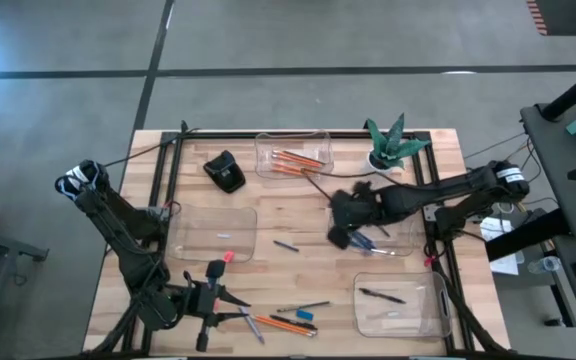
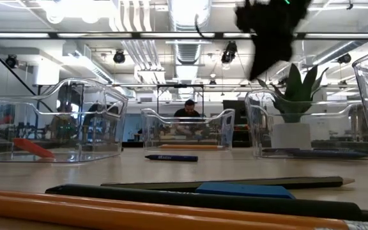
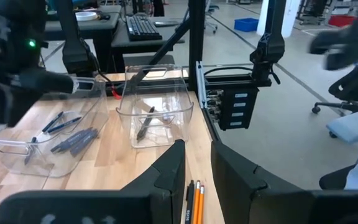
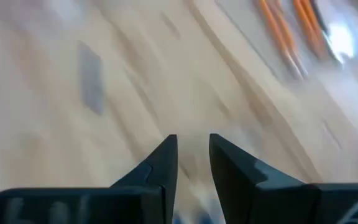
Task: Sort crayons/erasers/pens/pencils in bins
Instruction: Put the blue crayon into the middle right transparent bin
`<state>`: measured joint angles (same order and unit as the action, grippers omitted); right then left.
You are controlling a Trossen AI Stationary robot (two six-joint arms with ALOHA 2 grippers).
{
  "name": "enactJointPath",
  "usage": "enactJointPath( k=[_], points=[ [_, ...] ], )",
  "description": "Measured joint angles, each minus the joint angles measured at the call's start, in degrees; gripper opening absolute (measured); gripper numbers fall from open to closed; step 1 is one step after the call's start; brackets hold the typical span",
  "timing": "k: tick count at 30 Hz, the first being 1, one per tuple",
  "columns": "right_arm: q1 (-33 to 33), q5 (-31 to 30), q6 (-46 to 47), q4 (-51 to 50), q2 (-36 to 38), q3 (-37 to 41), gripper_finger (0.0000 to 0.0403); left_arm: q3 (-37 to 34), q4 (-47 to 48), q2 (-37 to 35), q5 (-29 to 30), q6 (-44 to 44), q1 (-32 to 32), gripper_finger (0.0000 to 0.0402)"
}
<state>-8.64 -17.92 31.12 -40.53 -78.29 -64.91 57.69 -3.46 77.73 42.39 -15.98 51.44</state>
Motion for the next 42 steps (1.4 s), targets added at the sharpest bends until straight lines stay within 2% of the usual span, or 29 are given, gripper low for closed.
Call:
enactJointPath(
  k=[6,9,19,23,30,42],
  points=[
    [-2.6,1.9,-13.4,27.2,-4.3,-0.1,0.0082,0.0,0.1,0.0,0.0,-0.1,0.0,0.0061],
    [-2.9,6.1,-15.2,33.4,-8.0,0.1,0.0082,0.0,0.2,0.0,0.0,-0.1,0.0,0.0061],
    [-2.8,9.2,-14.2,26.1,-21.9,-7.3,0.0098,-0.1,1.5,0.0,-0.1,-0.3,0.0,0.0061],
    [-2.6,9.1,-14.5,19.7,-26.5,-12.3,0.0119,-0.1,1.5,0.0,-0.1,-0.4,0.0,0.0061],
    [-2.1,8.9,-14.6,17.8,-32.9,-18.0,0.0154,-0.1,1.6,0.0,-0.2,-1.7,0.0,0.0061],
    [0.2,8.8,-12.6,13.8,-40.8,-22.1,0.0143,-0.1,3.1,0.0,-0.2,-3.3,0.0,0.0061]
  ],
)
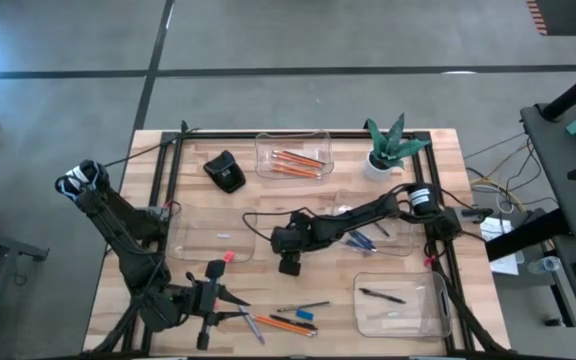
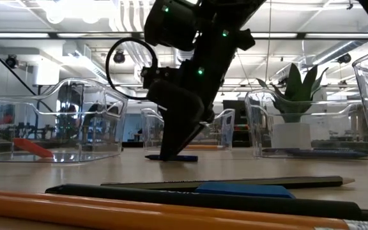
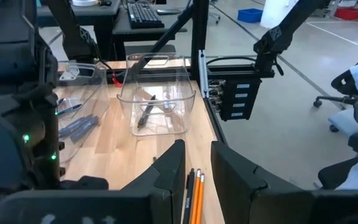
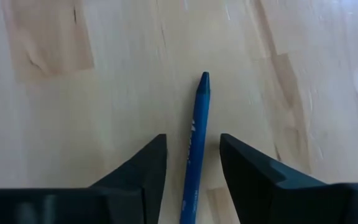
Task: Sort crayons/erasers/pens/pencils in bins
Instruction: Put the blue crayon into the middle right transparent bin
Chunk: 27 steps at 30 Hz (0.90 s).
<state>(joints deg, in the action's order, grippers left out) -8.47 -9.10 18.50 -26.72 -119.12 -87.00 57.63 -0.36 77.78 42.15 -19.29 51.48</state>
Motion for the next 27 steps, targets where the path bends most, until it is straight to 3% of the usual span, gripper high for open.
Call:
enactJointPath(
  k=[6,15,27],
  points=[
    [0.2,0.4,0.4,-0.6,-1.3,-0.1,0.0115,0.0,0.4,0.0,0.0,0.0,0.0,0.0061],
    [0.3,2.8,0.6,-1.9,-1.8,0.1,0.0022,0.0,0.5,0.0,0.0,0.0,0.0,0.0061],
    [0.3,5.4,-3.0,-7.2,4.8,0.9,0.0015,0.0,0.5,0.0,-0.2,0.0,0.0,0.0061]
  ],
)
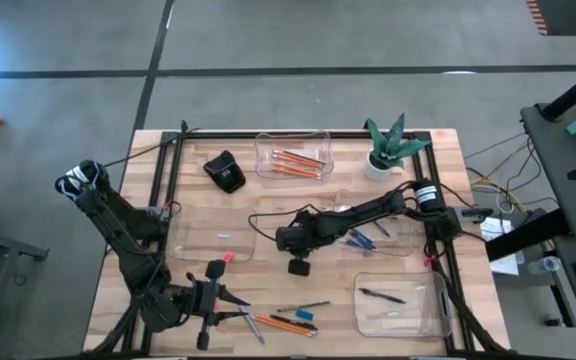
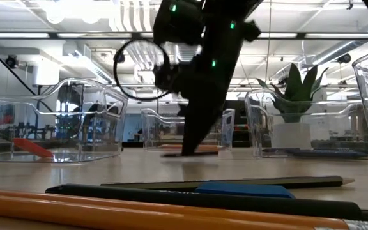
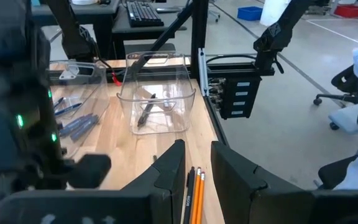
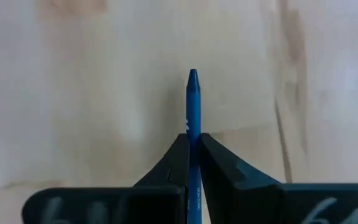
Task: Sort crayons/erasers/pens/pencils in bins
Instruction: Put the blue crayon into the middle right transparent bin
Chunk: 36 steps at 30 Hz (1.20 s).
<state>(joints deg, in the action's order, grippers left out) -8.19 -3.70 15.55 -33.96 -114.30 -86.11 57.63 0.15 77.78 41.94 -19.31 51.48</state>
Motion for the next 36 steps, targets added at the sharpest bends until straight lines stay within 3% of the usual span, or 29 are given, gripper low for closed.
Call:
enactJointPath(
  k=[3,15,29,36],
  points=[
    [0.2,-0.8,-0.6,-2.0,3.9,-0.1,0.0014,0.0,0.0,0.0,0.0,0.0,0.0,0.0061],
    [-0.9,-13.4,3.6,-6.7,21.6,6.1,0.0013,0.0,1.7,0.4,-0.3,-3.0,0.1,0.0061],
    [-5.5,-14.4,26.6,-15.5,39.0,25.2,0.0013,0.0,2.4,0.7,-0.2,-2.8,0.0,0.0061],
    [-6.5,-14.7,32.2,-15.4,44.9,33.2,0.0013,0.0,2.4,0.7,-0.2,-2.4,-0.1,0.0061]
  ],
)
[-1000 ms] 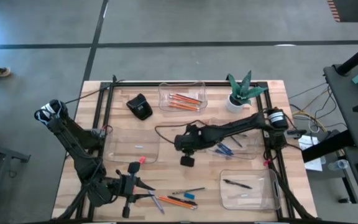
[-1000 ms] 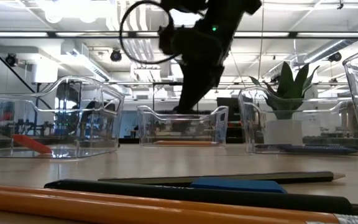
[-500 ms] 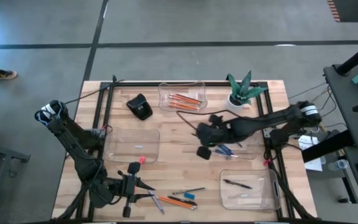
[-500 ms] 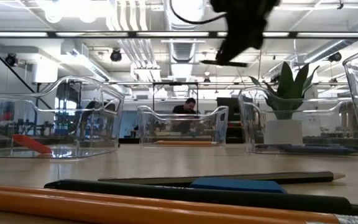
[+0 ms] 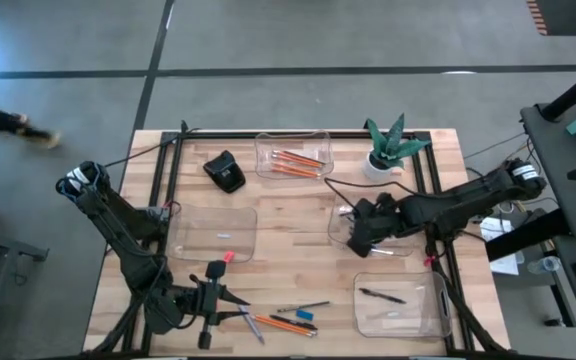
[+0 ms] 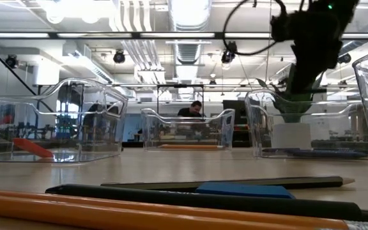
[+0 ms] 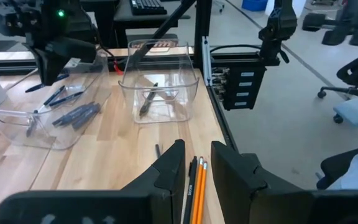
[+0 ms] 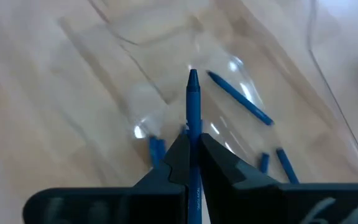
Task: Sort crayons/erasers/pens/pencils in bins
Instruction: Put the blue crayon into the middle right transparent bin
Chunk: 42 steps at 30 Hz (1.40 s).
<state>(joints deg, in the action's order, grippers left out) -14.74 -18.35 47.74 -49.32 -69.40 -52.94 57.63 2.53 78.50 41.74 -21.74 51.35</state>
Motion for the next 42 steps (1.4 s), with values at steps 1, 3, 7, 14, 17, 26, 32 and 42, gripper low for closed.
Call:
enactJointPath(
  k=[1,3,7,14,17,26,32,42],
  points=[
    [0.0,-0.1,0.9,0.0,0.5,1.2,0.0013,0.0,0.0,0.0,0.0,0.0,0.0,0.0061],
    [0.0,0.0,2.7,0.0,1.3,3.5,0.0013,0.0,0.0,0.0,0.0,0.0,0.0,0.0061],
    [0.0,0.3,6.5,0.2,1.7,7.4,0.0013,0.0,0.0,0.0,0.2,-0.1,0.0,0.0061],
    [0.0,0.6,8.4,0.4,1.0,10.2,0.0013,0.0,-0.1,0.0,0.3,-0.4,-0.4,0.0061],
    [0.0,0.6,8.4,0.4,1.0,10.7,0.0013,0.0,-0.1,0.0,0.2,-0.4,-0.5,0.0061],
    [0.0,0.8,9.5,0.6,1.0,12.4,0.0031,0.0,-0.1,0.0,0.2,-0.4,-0.6,0.0061],
    [0.0,0.8,9.4,0.8,1.0,12.6,0.0033,0.0,-0.1,0.0,0.2,-0.4,-0.7,0.0061],
    [0.0,0.8,10.0,1.0,1.0,12.7,0.0056,0.0,0.0,0.0,-0.1,-0.5,-0.7,0.0061]
  ],
)
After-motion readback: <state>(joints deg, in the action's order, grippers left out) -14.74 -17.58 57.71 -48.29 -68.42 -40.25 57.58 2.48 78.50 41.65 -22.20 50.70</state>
